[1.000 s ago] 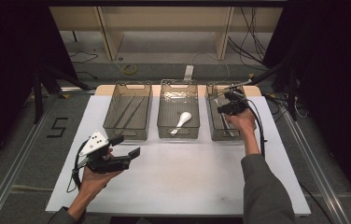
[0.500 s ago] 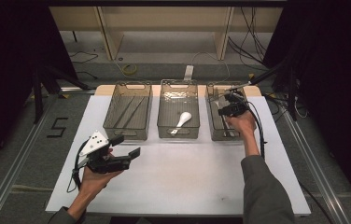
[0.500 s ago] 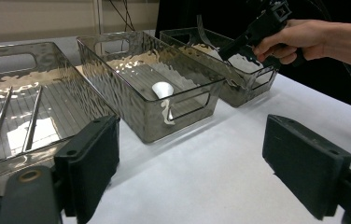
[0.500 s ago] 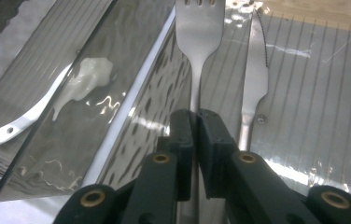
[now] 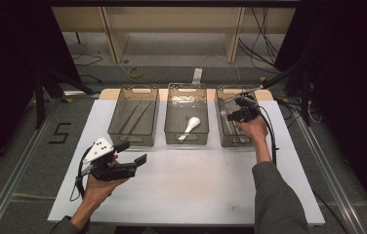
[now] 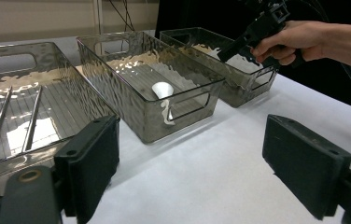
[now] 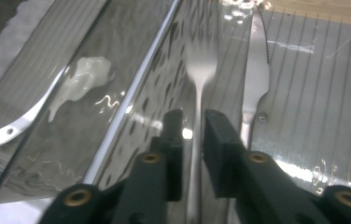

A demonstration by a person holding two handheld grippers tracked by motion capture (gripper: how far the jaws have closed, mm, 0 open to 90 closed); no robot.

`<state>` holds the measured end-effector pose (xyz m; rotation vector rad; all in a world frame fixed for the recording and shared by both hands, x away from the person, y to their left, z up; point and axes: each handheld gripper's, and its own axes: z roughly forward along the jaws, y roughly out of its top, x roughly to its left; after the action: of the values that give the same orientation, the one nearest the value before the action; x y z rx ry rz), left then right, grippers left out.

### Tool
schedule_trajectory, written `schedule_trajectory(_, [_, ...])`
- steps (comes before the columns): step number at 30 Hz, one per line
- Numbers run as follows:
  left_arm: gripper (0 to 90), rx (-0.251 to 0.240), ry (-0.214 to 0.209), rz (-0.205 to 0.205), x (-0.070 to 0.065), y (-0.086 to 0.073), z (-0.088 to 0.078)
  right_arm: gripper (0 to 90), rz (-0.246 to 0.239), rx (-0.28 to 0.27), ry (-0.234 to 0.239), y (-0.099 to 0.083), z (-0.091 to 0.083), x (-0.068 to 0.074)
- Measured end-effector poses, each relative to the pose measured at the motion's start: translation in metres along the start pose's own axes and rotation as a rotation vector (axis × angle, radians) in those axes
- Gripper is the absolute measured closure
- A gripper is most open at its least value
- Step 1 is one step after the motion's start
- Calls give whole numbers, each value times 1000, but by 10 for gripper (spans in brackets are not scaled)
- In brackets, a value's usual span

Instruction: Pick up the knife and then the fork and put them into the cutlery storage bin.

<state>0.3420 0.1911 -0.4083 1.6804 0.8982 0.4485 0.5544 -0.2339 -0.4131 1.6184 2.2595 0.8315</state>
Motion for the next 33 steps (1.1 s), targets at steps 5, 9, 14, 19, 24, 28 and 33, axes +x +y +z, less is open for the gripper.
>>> schedule_trajectory(5, [182, -1, 0, 2, 0, 0, 0, 671, -4, -2, 5, 0, -3, -3])
schedule_trajectory(9, [182, 0, 1, 1, 0, 0, 0, 622, -11, -15, 28, -1, -8, -3])
schedule_trajectory(14, [182, -2, -3, -6, 0, 0, 0, 573, -26, -40, 52, -2, -16, 0])
schedule_trajectory(19, [182, -1, -3, -4, 0, 0, 0, 507, -47, -59, 71, -4, -24, 5])
schedule_trajectory(24, [182, 0, -3, -5, 0, 0, 0, 450, -80, -86, 88, -10, -35, 11])
schedule_trajectory(28, [182, 8, -8, -4, -1, -1, 1, 429, -111, -113, 116, -18, -43, 19])
schedule_trajectory(33, [182, 9, -17, -6, -1, -1, 2, 401, -167, -166, 146, -31, -56, 33])
